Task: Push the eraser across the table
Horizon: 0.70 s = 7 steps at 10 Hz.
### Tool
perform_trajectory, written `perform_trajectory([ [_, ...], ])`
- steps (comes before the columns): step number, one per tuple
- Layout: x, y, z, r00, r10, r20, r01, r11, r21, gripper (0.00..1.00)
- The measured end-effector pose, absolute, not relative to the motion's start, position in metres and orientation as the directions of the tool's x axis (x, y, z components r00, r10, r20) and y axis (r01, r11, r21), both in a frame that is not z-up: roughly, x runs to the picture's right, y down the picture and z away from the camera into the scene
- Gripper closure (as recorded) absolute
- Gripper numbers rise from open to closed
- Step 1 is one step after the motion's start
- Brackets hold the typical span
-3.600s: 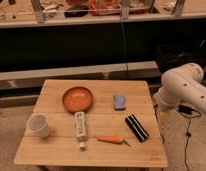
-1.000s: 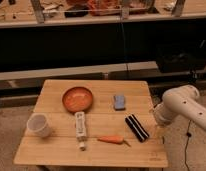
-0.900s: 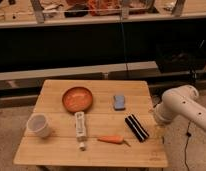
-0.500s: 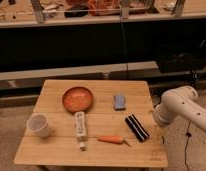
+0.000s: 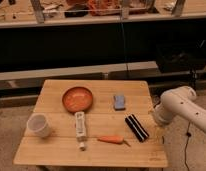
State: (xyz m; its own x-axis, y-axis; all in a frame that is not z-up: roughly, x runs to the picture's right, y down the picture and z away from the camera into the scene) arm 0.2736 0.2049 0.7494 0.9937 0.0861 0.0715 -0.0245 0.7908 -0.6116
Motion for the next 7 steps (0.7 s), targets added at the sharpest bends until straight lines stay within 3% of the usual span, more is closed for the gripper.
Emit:
perform_trajectory([
  [7,0.2754,0.2081,0.7563,0.995,0.066,0.073,-0.007,0.787,-0.617,0.2],
])
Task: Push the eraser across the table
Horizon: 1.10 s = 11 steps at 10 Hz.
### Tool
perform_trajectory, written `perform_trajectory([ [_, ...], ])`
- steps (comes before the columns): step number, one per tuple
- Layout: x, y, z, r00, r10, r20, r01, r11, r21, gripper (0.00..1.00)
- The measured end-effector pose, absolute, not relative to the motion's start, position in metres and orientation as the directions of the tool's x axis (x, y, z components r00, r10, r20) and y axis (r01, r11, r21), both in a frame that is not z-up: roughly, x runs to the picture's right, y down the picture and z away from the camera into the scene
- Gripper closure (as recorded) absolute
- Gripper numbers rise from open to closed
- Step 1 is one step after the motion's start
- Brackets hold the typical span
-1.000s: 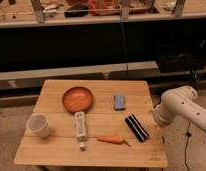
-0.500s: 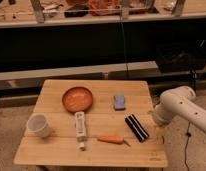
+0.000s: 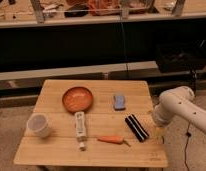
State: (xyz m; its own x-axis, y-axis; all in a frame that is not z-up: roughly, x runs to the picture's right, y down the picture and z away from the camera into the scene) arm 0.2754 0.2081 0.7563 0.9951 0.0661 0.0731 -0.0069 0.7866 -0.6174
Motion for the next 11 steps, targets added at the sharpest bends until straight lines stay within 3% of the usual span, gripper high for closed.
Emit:
perform_trajectory([
  [11,0.2752,0.2082,0.7665,0.996,0.02,0.085,0.037,0.788,-0.615,0.2],
])
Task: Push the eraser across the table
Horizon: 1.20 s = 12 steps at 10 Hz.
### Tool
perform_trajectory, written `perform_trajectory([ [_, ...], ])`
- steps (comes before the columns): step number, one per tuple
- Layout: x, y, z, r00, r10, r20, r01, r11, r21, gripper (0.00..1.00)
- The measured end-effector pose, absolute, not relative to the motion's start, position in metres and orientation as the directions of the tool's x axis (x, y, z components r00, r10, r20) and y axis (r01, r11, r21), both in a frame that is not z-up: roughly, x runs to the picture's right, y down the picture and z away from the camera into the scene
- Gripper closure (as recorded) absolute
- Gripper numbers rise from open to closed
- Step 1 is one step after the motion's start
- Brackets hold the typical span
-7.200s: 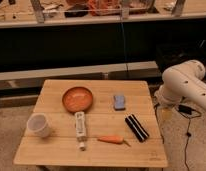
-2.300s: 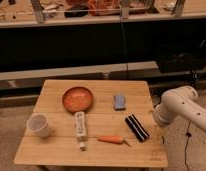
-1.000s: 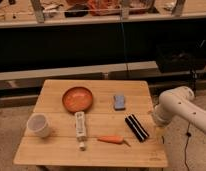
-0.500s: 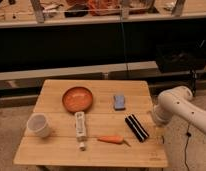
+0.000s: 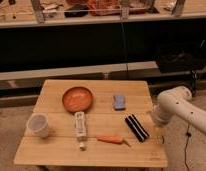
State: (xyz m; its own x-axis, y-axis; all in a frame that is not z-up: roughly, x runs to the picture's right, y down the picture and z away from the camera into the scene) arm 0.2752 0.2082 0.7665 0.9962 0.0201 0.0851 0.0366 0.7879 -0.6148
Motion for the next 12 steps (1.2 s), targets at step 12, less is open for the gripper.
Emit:
perform_trajectory([
  [12,0.2711,0.2083,0.7745,0.989,-0.061,0.132,0.13,0.782,-0.609,0.31],
])
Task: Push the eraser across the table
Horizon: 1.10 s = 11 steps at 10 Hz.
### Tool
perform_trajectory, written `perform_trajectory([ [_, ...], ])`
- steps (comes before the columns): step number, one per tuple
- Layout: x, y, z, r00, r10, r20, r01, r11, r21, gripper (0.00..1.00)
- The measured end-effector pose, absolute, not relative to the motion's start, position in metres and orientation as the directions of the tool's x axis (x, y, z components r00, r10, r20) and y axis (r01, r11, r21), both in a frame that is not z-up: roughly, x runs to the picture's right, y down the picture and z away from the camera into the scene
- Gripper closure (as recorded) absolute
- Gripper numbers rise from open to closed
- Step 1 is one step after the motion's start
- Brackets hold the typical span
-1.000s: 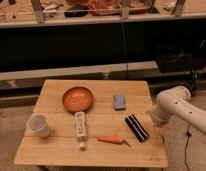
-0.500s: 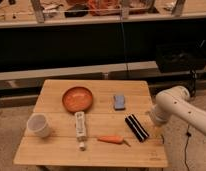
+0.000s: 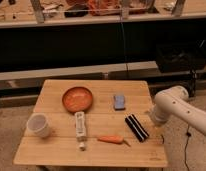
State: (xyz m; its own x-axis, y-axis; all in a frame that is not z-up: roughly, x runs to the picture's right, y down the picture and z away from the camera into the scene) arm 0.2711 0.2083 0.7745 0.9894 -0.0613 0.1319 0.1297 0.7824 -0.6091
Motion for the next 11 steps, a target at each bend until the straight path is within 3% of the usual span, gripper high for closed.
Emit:
perform_trajectory([
  [2,0.269,0.208,0.776,0.987,-0.078,0.142,0.149,0.778,-0.61,0.51],
  [5,0.269,0.211,0.777,0.982,-0.101,0.159,0.178,0.771,-0.612,0.59],
  [7,0.26,0.214,0.78,0.977,-0.116,0.176,0.201,0.764,-0.613,0.73],
  [8,0.255,0.213,0.784,0.975,-0.123,0.183,0.211,0.761,-0.613,0.88],
  [9,0.256,0.213,0.787,0.975,-0.129,0.183,0.216,0.76,-0.613,0.95],
  [11,0.238,0.214,0.792,0.966,-0.159,0.204,0.253,0.744,-0.619,0.99],
])
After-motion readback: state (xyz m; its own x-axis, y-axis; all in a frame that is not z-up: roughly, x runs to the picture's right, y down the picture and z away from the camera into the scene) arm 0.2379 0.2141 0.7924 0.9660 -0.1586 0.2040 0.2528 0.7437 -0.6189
